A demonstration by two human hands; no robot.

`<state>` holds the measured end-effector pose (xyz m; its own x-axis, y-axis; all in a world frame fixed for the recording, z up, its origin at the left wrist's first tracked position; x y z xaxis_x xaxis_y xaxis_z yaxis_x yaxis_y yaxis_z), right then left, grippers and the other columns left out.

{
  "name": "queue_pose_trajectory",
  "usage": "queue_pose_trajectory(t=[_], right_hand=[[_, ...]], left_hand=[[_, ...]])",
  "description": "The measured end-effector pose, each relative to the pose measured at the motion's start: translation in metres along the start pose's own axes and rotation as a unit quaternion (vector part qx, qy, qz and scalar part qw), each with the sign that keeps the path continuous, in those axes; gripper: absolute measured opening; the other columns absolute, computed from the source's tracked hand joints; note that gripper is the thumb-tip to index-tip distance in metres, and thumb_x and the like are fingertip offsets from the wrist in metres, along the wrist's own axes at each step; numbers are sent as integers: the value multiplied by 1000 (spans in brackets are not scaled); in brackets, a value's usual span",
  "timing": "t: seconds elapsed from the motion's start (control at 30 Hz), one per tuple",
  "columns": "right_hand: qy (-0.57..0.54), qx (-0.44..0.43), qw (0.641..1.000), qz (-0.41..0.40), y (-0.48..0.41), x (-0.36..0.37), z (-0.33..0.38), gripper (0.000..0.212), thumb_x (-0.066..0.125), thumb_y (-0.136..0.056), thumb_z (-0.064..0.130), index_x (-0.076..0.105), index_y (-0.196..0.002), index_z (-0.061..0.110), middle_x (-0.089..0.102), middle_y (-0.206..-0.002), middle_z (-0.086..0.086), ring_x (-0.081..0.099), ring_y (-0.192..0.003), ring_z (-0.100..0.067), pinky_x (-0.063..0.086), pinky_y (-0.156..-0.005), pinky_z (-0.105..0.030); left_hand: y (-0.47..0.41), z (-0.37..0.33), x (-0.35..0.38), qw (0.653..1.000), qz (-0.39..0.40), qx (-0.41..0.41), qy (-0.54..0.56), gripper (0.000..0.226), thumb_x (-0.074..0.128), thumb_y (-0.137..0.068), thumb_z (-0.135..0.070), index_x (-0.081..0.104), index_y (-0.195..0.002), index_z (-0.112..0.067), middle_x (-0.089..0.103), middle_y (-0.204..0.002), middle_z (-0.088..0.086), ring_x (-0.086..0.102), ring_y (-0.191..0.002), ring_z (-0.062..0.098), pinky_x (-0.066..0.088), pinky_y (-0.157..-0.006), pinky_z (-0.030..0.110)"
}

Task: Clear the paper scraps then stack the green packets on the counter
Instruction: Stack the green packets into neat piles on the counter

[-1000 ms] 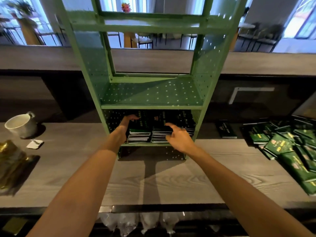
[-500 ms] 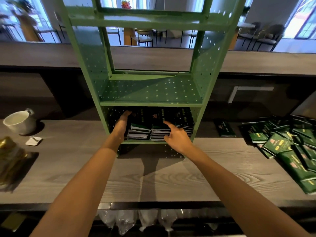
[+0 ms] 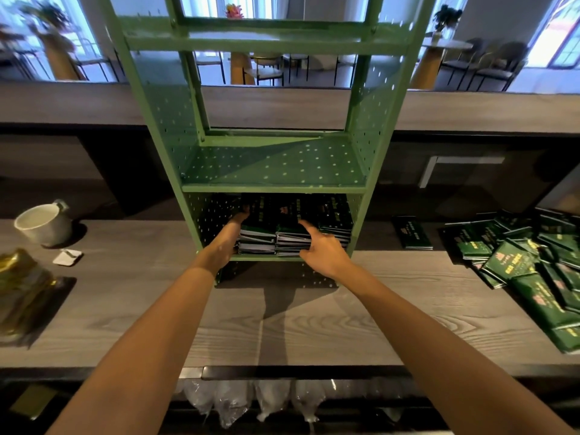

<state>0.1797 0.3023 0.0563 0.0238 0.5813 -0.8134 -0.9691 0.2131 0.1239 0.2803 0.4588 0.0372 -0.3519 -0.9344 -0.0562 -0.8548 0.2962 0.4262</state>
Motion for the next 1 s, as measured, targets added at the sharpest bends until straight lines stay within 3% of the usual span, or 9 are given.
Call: queue_pose_trajectory(t=[0.13, 0.27, 0.37, 0.47, 0.57, 0.67, 0.77, 0.87, 1.0], right_hand=[[12, 5, 1000, -3, 2, -2, 2, 75, 52, -91, 17, 8, -151, 22, 68, -82, -19, 65, -72, -32, 56, -66, -46], [-13, -7, 999, -45, 10, -6, 2, 67, 50, -91, 11, 18, -149, 19, 69, -79, -13, 65, -75, -28, 55, -70, -44], [-33, -35, 995, -89, 26, -13, 1, 54, 50, -90, 9, 36, -142, 15, 67, -86, -8, 64, -88, -23, 52, -80, -38], [-37, -68, 988, -134, 47, -20, -9, 40, 51, -89, 7, 52, -129, 9, 62, -92, -6, 59, -84, -22, 49, -81, -42], [8, -78, 982, -170, 71, -26, -33, 35, 51, -89, 5, 55, -124, 3, 55, -117, -13, 59, -92, -29, 49, -77, -41], [45, -54, 979, -192, 90, -36, -68, 33, 50, -88, 3, 54, -121, 3, 48, -122, -13, 58, -89, -32, 48, -68, -38], [34, 27, 983, -179, 102, -49, -109, 39, 48, -92, 9, 46, -131, 9, 40, -135, -8, 54, -103, -28, 40, -79, -30], [19, 73, 982, -171, 113, -62, -153, 41, 48, -94, 14, 44, -134, 10, 39, -140, -10, 52, -114, -30, 39, -87, -32], [20, 113, 977, -182, 125, -92, -214, 42, 50, -93, 13, 45, -134, 8, 42, -137, -9, 53, -111, -27, 38, -90, -30]], left_hand=[[2, -3, 2, 1000, -14, 16, 9, 67, 37, -92, -57, 24, -148, -22, 25, -154, 7, 26, -140, 29, 21, -115, 45], [24, -17, -8, 984, -153, 88, -39, 53, 41, -97, -38, 38, -139, -6, 43, -140, 14, 39, -130, 34, 33, -101, 38], [52, -29, -14, 933, -266, 183, -157, 43, 48, -93, -18, 41, -131, 3, 48, -129, 22, 45, -120, 37, 36, -97, 41], [86, -31, 4, 878, -302, 284, -240, 36, 51, -90, -12, 49, -125, 1, 48, -128, 19, 45, -118, 34, 34, -99, 42], [112, -23, 41, 857, -276, 336, -276, 27, 53, -89, -9, 57, -115, -2, 53, -120, 16, 47, -115, 31, 36, -97, 40], [119, -10, 94, 860, -199, 355, -307, 26, 52, -91, -8, 57, -116, -3, 54, -118, 13, 49, -114, 27, 38, -97, 35], [118, 2, 144, 858, -140, 352, -346, 29, 52, -90, -8, 58, -118, -4, 53, -119, 11, 51, -112, 26, 40, -95, 35], [116, 10, 200, 855, -84, 344, -380, 28, 50, -91, -10, 57, -118, -5, 52, -119, 9, 51, -112, 24, 37, -95, 32], [114, 9, 282, 854, -26, 330, -403, 28, 46, -95, -14, 53, -121, -8, 49, -121, 6, 48, -111, 18, 32, -88, 22]])
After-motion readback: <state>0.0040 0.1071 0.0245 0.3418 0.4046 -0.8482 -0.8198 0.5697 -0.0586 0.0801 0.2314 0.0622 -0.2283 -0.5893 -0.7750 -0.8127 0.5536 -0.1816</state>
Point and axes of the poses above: each hand's wrist, its own y-axis away from the middle knuckle, its own x-axis out of the palm, z = x × y, the point moved 6 cm from there along -y, towards the middle knuckle
